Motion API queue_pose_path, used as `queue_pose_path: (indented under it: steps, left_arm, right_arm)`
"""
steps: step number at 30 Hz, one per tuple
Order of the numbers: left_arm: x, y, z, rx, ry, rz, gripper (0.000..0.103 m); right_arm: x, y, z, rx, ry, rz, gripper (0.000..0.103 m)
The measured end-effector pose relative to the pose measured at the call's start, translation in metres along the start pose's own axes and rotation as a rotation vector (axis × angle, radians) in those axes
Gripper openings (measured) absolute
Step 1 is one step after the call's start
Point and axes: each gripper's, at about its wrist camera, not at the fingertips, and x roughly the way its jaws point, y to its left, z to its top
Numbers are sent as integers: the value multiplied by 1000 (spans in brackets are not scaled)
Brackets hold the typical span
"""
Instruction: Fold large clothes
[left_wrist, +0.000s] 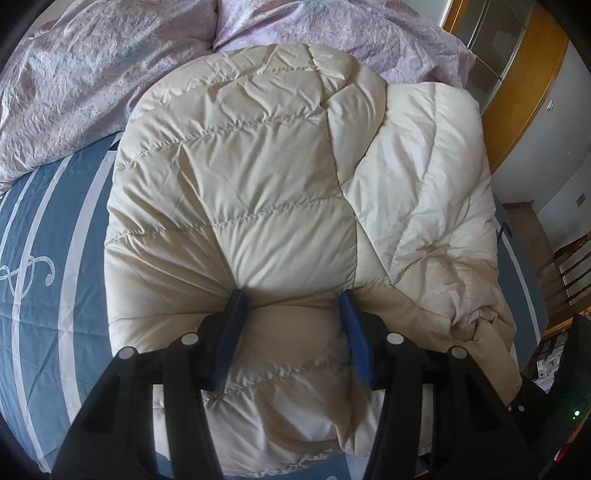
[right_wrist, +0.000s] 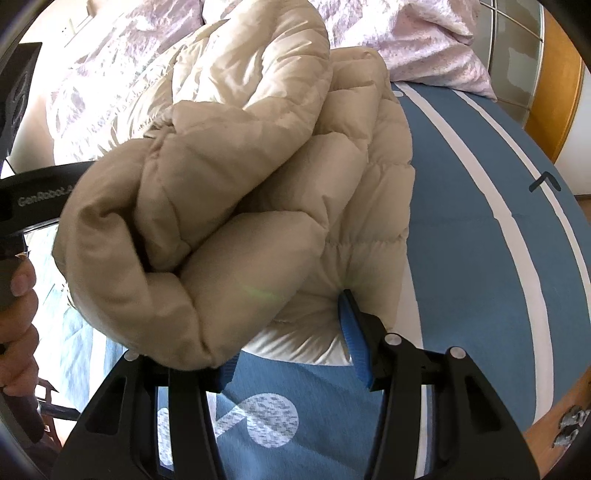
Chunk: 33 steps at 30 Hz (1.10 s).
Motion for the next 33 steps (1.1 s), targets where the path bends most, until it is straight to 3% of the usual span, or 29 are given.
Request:
queue_pose_path:
  steps: [22,33]
  left_arm:
    - [27,-4,7,41,18,49,53]
    - [32,-6,15,42,28,60,53]
  right_arm:
    - [-5,9,-3,6,12,-1,52]
    - [-11,-15,1,28,6,-29,52]
